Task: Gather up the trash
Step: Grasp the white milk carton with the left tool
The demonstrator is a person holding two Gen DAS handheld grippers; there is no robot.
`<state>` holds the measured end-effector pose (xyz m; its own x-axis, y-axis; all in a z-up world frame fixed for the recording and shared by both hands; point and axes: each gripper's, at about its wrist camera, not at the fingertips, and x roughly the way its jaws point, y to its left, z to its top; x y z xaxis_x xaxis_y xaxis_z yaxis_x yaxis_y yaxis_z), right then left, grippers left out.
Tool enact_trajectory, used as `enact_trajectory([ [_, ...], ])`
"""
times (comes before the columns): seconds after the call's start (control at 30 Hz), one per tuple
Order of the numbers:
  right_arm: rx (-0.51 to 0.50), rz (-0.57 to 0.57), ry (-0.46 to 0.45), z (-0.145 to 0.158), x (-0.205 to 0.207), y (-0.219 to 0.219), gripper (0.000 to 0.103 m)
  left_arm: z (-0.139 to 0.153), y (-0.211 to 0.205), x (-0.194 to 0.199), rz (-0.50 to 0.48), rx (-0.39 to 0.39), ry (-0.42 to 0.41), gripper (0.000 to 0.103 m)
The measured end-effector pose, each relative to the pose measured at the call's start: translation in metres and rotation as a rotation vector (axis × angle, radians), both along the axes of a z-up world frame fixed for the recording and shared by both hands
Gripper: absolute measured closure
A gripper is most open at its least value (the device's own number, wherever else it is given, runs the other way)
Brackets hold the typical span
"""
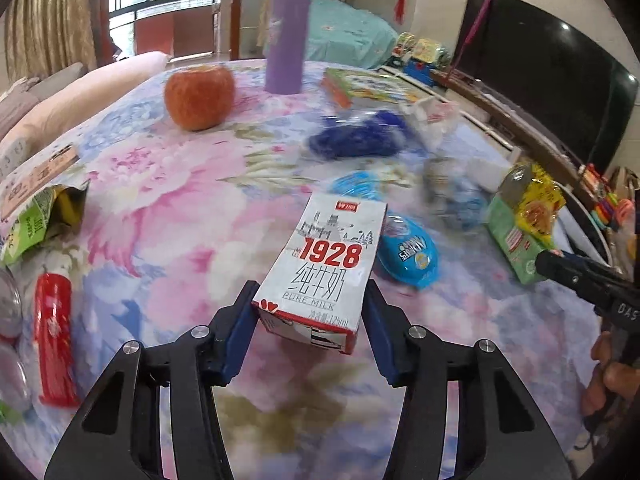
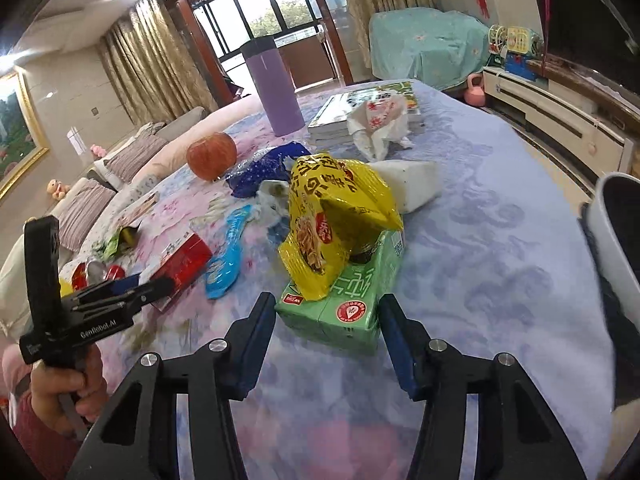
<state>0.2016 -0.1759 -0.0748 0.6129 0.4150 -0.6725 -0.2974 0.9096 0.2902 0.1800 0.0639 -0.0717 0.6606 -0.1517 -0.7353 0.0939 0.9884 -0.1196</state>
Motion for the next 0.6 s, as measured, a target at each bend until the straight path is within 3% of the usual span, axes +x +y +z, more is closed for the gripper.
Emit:
enact_trajectory([
  [0.23, -0.021, -0.012, 0.026, 0.000, -0.027, -0.034, 0.048, 0.010, -0.045, -0.026, -0.102, -0.059, -0.004, 0.053],
  [0.37, 0.022, -0.051, 0.048, -0.001, -0.034, -0.056, 0.045, 0.006, -0.068, -0.032, -0.144, -0.066, 0.013, 0.053],
  [0.6, 0.096, -0.111, -0.015, 0.014, -0.041, -0.075, 0.043, -0.002, -0.083, -0.033, -0.156, -0.052, 0.029, 0.053],
])
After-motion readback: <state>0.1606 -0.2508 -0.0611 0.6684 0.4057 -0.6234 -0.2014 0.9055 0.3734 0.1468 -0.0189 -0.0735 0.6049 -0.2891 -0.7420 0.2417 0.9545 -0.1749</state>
